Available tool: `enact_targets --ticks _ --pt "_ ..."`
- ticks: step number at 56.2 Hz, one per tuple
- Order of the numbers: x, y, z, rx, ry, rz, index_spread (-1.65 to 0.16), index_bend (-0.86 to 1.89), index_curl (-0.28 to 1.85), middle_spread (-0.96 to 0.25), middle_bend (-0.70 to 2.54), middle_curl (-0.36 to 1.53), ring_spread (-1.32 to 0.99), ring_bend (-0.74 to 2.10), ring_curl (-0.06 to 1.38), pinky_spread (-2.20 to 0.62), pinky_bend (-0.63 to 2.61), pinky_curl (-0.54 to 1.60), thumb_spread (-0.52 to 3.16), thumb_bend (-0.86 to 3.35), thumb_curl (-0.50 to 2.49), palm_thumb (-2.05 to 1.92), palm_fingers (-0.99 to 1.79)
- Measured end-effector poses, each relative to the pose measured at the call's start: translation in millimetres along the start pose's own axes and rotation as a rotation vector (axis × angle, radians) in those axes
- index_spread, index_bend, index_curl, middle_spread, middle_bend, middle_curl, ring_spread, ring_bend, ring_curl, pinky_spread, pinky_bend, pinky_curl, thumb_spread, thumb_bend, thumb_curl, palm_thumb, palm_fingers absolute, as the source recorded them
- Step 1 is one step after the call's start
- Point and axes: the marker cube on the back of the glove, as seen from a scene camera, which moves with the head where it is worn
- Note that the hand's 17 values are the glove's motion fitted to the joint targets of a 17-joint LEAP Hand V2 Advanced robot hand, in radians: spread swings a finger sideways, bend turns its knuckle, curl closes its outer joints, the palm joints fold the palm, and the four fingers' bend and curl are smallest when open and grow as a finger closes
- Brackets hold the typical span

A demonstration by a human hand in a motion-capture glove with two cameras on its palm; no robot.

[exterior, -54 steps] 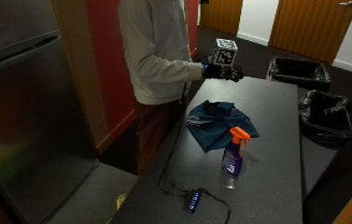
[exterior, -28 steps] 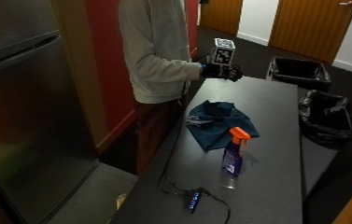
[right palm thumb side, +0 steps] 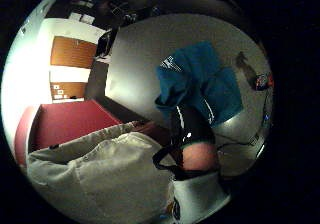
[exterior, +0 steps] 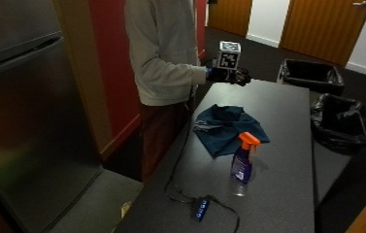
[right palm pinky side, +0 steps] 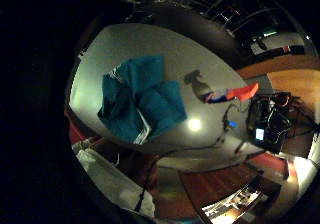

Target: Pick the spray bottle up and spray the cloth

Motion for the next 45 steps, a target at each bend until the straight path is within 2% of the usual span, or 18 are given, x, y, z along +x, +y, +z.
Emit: enact_targets --ticks 4,12,24,35,45 --pt "-17 -1 0 0.011 -0.160 -0.025 -0.41 0.18 0.33 -0.05 0.18 0.27 0.01 0.19 0.21 0.18 0.32 0.31 1.01 -0.02 0.40 0.77 0.28" --pt "-9 8 -1 0.050 -0.209 0.030 -0.41 0.17 0.33 -0.05 0.18 0.28 0.01 0.20 0.22 0.18 0.32 0.32 1.01 -0.02 0.41 0.78 0.28" --pt "13 21 3 0.216 -0.321 0.269 -0.40 0.15 0.32 -0.05 0.19 0.29 0.01 0.21 0.24 0.18 0.32 0.33 1.01 -0.02 0.42 0.80 0.30" --pt "35 35 7 0.458 -0.448 0.474 -0.37 0.11 0.28 -0.06 0.23 0.32 -0.02 0.30 0.27 0.12 0.31 0.34 1.01 -0.01 0.44 0.82 0.42" --pt "50 43 18 0.603 -0.475 0.610 -0.34 0.09 0.25 -0.07 0.27 0.35 -0.03 0.37 0.31 0.09 0.31 0.35 1.00 -0.02 0.45 0.83 0.45"
